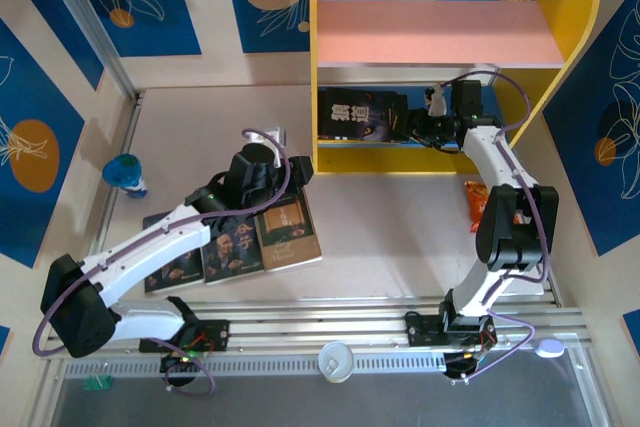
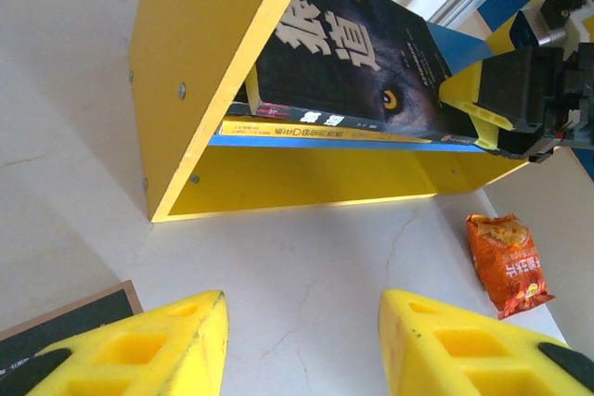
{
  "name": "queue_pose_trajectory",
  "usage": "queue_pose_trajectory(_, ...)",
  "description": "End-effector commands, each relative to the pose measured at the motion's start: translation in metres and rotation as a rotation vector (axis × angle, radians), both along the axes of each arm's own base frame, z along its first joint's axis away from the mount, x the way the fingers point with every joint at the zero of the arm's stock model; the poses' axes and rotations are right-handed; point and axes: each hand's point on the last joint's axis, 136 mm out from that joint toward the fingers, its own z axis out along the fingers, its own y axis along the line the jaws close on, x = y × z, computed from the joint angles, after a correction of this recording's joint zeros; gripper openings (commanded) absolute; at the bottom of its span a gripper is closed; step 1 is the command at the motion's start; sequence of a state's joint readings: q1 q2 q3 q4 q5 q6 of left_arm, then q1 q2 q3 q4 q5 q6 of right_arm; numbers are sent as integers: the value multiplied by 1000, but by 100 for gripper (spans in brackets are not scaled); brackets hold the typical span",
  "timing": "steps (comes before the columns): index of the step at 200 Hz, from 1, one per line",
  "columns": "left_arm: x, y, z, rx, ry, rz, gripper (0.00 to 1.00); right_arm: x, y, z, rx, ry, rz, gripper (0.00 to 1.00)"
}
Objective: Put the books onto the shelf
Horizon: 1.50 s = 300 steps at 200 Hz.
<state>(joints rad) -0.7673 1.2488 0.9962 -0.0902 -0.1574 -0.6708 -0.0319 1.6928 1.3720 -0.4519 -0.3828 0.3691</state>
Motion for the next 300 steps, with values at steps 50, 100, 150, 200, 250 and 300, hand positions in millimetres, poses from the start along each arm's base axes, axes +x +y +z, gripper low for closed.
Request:
queue_pose_trajectory(50, 2, 7, 3, 2, -18, 8, 46, -12, -2, 18, -32, -40, -9, 47)
queue_pose_trajectory(100, 2, 8, 4, -2, -19, 9, 46, -9, 3, 22, -28, -46, 10, 47)
queue_pose_trajectory(150, 2, 8, 4, -1, -17, 9, 46, -1, 14, 29, -19, -62, 42, 47)
queue_pose_trajectory(200, 1, 8, 4, 2, -18, 9, 46, 7, 25, 31, -28, -63, 73, 47)
queue_pose_trajectory(250, 2, 9, 6, 4, -22, 10, 46, 12, 32, 32, -34, -61, 90, 47)
queue_pose_trajectory(300, 3, 8, 6, 4, -20, 7, 47, 15, 36, 33, -39, -66, 101, 47)
